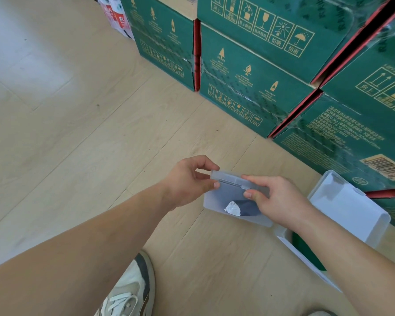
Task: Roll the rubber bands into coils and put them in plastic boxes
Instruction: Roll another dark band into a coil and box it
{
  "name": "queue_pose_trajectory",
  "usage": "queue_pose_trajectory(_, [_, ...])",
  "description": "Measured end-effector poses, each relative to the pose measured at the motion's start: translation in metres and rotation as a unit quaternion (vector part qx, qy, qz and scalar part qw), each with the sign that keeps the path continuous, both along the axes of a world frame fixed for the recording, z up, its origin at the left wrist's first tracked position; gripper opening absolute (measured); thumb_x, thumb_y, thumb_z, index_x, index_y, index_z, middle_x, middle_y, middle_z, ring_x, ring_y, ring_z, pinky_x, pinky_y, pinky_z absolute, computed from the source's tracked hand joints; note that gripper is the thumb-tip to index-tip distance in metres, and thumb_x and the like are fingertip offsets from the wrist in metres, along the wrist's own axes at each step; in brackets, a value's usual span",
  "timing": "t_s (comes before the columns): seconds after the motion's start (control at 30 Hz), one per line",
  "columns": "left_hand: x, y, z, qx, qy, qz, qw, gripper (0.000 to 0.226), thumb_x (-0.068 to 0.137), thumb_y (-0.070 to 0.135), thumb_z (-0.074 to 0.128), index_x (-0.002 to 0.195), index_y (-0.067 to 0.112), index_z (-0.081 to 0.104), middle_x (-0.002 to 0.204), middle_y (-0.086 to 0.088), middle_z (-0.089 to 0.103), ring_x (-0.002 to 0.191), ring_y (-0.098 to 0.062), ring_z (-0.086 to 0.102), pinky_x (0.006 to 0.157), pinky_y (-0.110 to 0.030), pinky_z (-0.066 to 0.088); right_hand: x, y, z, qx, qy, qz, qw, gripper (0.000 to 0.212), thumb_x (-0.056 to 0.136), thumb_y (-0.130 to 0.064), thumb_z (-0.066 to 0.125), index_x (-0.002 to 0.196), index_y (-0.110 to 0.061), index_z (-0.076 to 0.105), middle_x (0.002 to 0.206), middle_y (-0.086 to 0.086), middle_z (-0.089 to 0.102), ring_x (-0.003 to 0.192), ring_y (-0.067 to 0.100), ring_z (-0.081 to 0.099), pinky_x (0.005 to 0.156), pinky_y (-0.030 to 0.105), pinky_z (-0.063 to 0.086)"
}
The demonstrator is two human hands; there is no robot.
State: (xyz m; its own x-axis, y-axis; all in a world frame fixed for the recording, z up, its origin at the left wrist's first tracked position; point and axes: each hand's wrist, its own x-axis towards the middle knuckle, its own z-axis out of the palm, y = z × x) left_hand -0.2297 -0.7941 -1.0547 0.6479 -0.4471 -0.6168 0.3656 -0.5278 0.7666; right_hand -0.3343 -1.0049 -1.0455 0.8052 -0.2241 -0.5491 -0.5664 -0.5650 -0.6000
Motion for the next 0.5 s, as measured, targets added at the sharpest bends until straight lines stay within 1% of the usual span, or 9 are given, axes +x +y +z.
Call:
queue_pose_trajectory(0.1, [0.003,-0.001,0.001,0.005,0.007,-0.009,1.0,0.024,0.084,0.012,0.082,0.101,0.023,0.068,0.098,-0.004,0.079,0.082,-0.007,0.071,0.071,-0.02,0.051,0.001,-0.001,0.0,-0.001,0.001,0.006,1.0,0.039,0.095,-0.025,0.07,0.131,-0.039,0.067,0.124,-0.012,0.07,0.11,0.007,0.062,0.092,0.02,0.047])
queue_pose_trajectory(0.2, [0.008,0.002,0.006,0.023,0.008,-0.036,0.999,0.03,0.076,0.01,0.088,0.098,0.017,0.068,0.101,-0.006,0.076,0.078,-0.008,0.069,0.073,-0.023,0.056,0.001,0.0,-0.002,0.007,0.005,0.012,1.0,0.04,0.093,-0.025,0.073,0.13,-0.039,0.068,0.133,-0.012,0.067,0.123,0.007,0.06,0.104,0.024,0.046])
queue_pose_trajectory(0.23, [0.009,0.003,0.007,0.03,0.008,-0.047,0.998,0.032,0.074,0.01,0.09,0.097,0.015,0.069,0.102,-0.007,0.075,0.079,-0.009,0.068,0.076,-0.025,0.056,-0.001,0.0,-0.003,0.007,0.003,0.012,1.0,0.041,0.092,-0.025,0.074,0.129,-0.04,0.069,0.136,-0.013,0.066,0.126,0.007,0.059,0.107,0.026,0.046])
queue_pose_trajectory(0.3, [0.009,0.004,0.008,0.037,0.002,-0.054,0.998,0.032,0.072,0.009,0.091,0.095,0.015,0.07,0.103,-0.013,0.075,0.08,-0.013,0.067,0.083,-0.033,0.059,-0.003,0.001,-0.004,0.003,0.001,0.013,1.0,0.041,0.091,-0.026,0.075,0.127,-0.042,0.069,0.135,-0.014,0.066,0.126,0.008,0.059,0.109,0.031,0.047])
queue_pose_trajectory(0.37, [0.008,0.003,0.008,0.043,-0.01,-0.051,0.998,0.031,0.069,0.01,0.093,0.089,0.017,0.07,0.103,-0.019,0.074,0.08,-0.017,0.066,0.087,-0.043,0.06,-0.004,0.0,-0.005,0.008,-0.002,0.017,1.0,0.04,0.09,-0.025,0.076,0.126,-0.041,0.069,0.131,-0.015,0.065,0.125,0.009,0.058,0.107,0.028,0.046])
queue_pose_trajectory(0.4, [0.008,0.002,0.008,0.05,-0.017,-0.053,0.997,0.031,0.067,0.01,0.094,0.086,0.017,0.07,0.103,-0.019,0.074,0.079,-0.018,0.066,0.087,-0.045,0.06,-0.004,0.0,-0.004,0.007,-0.001,0.024,1.0,0.041,0.09,-0.024,0.076,0.127,-0.04,0.069,0.132,-0.014,0.063,0.128,0.009,0.056,0.107,0.025,0.042])
queue_pose_trajectory(0.43, [0.008,0.001,0.009,0.057,-0.023,-0.058,0.996,0.032,0.066,0.011,0.095,0.084,0.017,0.069,0.101,-0.018,0.074,0.079,-0.018,0.066,0.085,-0.044,0.061,-0.003,0.001,-0.005,0.0,0.003,0.035,0.999,0.043,0.09,-0.024,0.077,0.129,-0.04,0.068,0.135,-0.011,0.059,0.133,0.01,0.051,0.108,0.022,0.037])
queue_pose_trajectory(0.5, [0.011,-0.001,0.01,0.066,-0.032,-0.07,0.995,0.031,0.065,0.01,0.094,0.082,0.016,0.068,0.096,-0.013,0.074,0.077,-0.017,0.065,0.079,-0.038,0.061,-0.001,0.001,-0.004,-0.021,0.005,0.058,0.998,0.046,0.092,-0.025,0.074,0.134,-0.039,0.064,0.15,-0.006,0.05,0.142,0.011,0.043,0.111,0.02,0.029])
